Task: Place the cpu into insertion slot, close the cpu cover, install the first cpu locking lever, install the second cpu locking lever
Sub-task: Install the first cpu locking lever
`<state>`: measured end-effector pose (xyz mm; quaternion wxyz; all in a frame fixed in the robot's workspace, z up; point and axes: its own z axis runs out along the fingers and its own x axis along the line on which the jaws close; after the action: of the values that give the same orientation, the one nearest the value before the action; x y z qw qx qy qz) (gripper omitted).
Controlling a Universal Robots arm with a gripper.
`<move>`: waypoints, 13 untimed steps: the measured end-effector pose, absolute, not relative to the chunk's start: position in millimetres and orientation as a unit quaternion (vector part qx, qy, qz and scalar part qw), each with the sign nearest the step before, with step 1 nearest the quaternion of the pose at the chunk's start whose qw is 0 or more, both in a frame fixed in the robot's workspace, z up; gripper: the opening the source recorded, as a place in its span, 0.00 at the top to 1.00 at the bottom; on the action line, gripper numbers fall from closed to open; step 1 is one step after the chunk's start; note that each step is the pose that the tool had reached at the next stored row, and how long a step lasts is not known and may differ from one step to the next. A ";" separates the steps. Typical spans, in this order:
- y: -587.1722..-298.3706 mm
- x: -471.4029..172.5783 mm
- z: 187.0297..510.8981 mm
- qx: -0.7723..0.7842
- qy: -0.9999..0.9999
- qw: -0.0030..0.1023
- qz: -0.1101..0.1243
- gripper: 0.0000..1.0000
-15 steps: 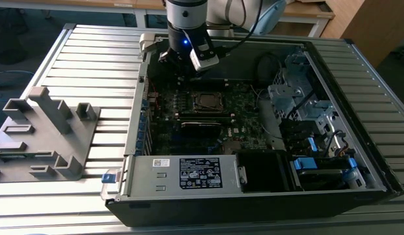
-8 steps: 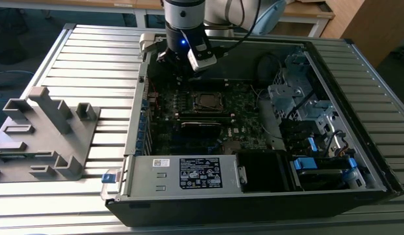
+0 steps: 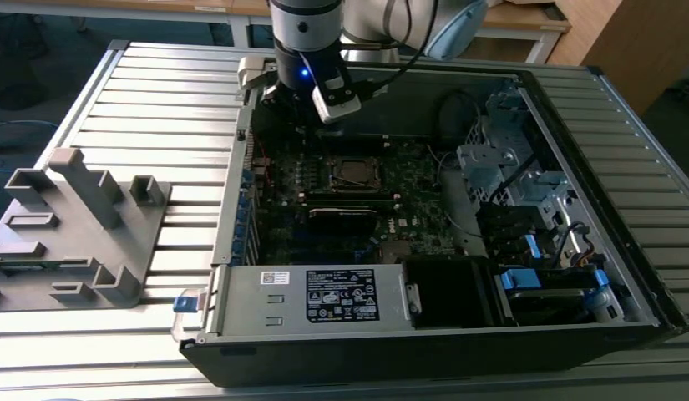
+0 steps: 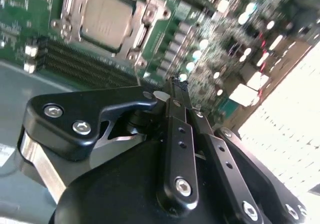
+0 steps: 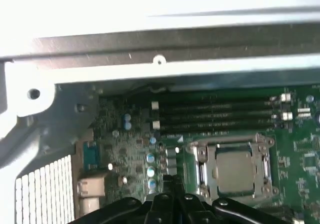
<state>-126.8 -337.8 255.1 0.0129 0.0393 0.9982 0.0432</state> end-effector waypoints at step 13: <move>-338.3 -128.2 255.1 0.040 0.997 0.012 0.070 0.90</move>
<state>-128.2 -338.3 255.1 0.0125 0.0396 0.9967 0.0695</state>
